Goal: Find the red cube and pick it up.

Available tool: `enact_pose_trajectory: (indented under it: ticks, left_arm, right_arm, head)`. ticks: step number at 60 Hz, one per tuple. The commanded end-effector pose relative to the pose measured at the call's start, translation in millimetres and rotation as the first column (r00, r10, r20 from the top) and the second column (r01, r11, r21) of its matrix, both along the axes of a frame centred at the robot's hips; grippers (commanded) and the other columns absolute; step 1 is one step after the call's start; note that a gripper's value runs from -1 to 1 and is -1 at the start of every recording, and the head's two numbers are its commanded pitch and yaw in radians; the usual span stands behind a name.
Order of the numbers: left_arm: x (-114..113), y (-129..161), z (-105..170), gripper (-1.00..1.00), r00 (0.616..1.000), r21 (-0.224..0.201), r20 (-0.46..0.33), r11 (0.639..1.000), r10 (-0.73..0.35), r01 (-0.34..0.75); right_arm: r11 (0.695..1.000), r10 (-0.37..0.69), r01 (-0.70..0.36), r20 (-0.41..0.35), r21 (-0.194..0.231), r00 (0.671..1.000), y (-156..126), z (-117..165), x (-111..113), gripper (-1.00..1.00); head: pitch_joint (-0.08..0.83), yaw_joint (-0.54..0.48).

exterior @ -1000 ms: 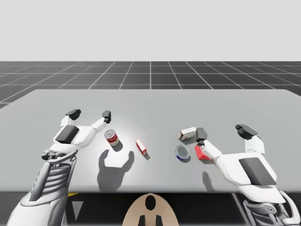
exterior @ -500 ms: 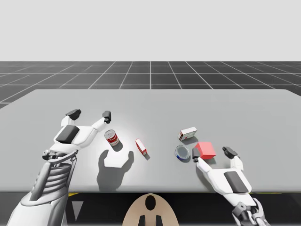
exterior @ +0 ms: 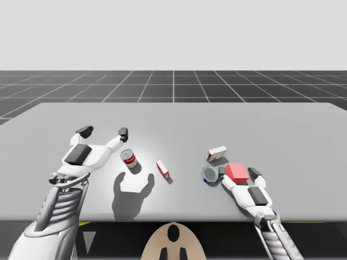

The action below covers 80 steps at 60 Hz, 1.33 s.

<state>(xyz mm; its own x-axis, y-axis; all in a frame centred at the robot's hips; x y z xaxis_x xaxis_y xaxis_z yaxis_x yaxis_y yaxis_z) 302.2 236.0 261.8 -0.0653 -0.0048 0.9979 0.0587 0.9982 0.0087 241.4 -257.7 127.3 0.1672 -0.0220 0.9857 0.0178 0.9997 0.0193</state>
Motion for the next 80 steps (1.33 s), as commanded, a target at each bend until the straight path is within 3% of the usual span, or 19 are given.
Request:
enact_pose_trajectory:
  ticks: [1,2,3,4,5,7,15,37,47,66,80]
  left_arm:
    - [0,-1,0,-1.00,1.000,-0.003,-0.001,1.000,0.000,0.000]
    - [0,-1,0,-1.00,1.000,-0.002,-0.001,1.000,-0.001,0.001]
    - [0,-1,-1,-1.00,1.000,-0.002,-0.001,1.000,-0.001,0.001]
    - [0,-1,-1,-1.00,1.000,-0.002,-0.001,1.000,-0.001,0.001]
    - [0,-1,-1,-1.00,1.000,-0.001,-0.001,1.000,-0.001,0.001]
    - [0,-1,-1,-1.00,1.000,-0.002,-0.001,1.000,-0.002,0.002]
    - [0,-1,-1,-1.00,1.000,-0.001,-0.002,1.000,-0.001,0.001]
    - [1,-2,0,-1.00,1.000,0.002,-0.006,1.000,-0.001,0.001]
    - [1,-1,0,-1.00,1.000,-0.001,-0.007,1.000,-0.001,0.001]
    - [1,0,2,-1.00,1.000,-0.003,-0.007,1.000,-0.002,0.002]
    - [0,1,3,-1.00,1.000,-0.004,-0.004,1.000,0.002,-0.002]
  right_arm:
    - [1.000,0.009,-0.009,-0.024,0.025,1.000,5,-6,7,-0.99]
    - [1.000,0.011,-0.010,-0.028,0.022,1.000,5,-6,7,-0.71]
    - [1.000,0.003,-0.002,-0.029,0.021,1.000,5,-7,6,-0.04]
    - [1.000,-0.004,0.004,-0.029,0.018,1.000,5,-7,6,0.21]
    - [1.000,-0.005,0.005,-0.029,0.015,1.000,5,-7,5,0.71]
    - [1.000,-0.002,0.003,-0.031,0.010,1.000,6,-7,5,0.99]
    - [1.000,-0.004,0.005,-0.037,0.012,0.999,5,-8,3,1.00]
    - [1.000,0.001,-0.001,-0.037,0.019,0.999,3,-8,1,0.97]
    - [1.000,0.020,-0.020,-0.019,0.013,1.000,5,2,-2,1.00]
    - [0.996,0.075,-0.063,0.234,-0.058,0.969,21,104,-8,1.00]
    - [0.990,0.110,-0.057,0.464,-0.127,0.879,37,192,-19,1.00]
  head:
    - [0.723,-0.38]
    - [0.722,-0.38]
    - [0.721,-0.38]
    - [0.721,-0.38]
    - [0.721,-0.38]
    - [0.720,-0.38]
    - [0.703,-0.38]
    - [0.374,-0.40]
    - [0.329,-0.41]
    - [0.292,-0.40]
    - [0.272,-0.39]
